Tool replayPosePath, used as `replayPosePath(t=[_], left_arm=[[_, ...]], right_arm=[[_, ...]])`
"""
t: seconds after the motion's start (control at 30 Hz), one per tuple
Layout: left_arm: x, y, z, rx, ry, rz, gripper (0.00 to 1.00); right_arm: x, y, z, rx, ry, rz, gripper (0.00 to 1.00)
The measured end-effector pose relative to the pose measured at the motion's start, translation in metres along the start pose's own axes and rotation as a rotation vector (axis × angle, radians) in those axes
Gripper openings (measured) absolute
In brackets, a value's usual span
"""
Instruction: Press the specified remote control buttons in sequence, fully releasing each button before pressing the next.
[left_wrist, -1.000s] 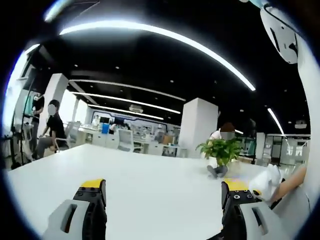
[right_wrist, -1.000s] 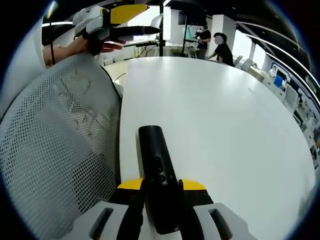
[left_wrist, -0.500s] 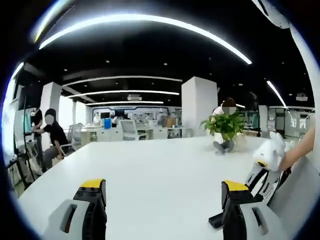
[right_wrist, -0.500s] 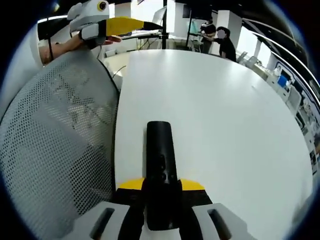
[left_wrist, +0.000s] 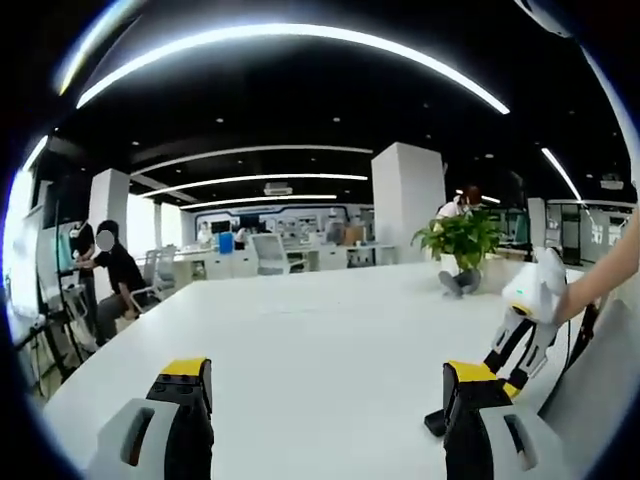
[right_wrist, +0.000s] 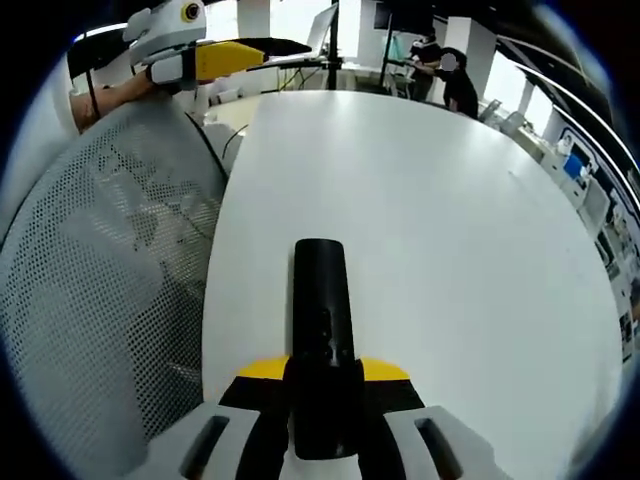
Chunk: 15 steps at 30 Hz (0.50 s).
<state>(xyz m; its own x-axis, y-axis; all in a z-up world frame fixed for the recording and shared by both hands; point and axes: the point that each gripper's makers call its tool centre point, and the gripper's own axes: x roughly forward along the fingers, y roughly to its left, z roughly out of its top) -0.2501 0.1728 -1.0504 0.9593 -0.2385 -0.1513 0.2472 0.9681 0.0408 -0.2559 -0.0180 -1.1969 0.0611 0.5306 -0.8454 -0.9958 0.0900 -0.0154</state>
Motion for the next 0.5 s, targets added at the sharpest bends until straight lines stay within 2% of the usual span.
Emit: replayPosePath(t=[0.5], left_arm=[[0.000,0.007,-0.004,-0.008,0.020,0.020,1.00]], right_arm=[[-0.002,-0.023,-0.002,-0.024,0.037,0.013,0.22]])
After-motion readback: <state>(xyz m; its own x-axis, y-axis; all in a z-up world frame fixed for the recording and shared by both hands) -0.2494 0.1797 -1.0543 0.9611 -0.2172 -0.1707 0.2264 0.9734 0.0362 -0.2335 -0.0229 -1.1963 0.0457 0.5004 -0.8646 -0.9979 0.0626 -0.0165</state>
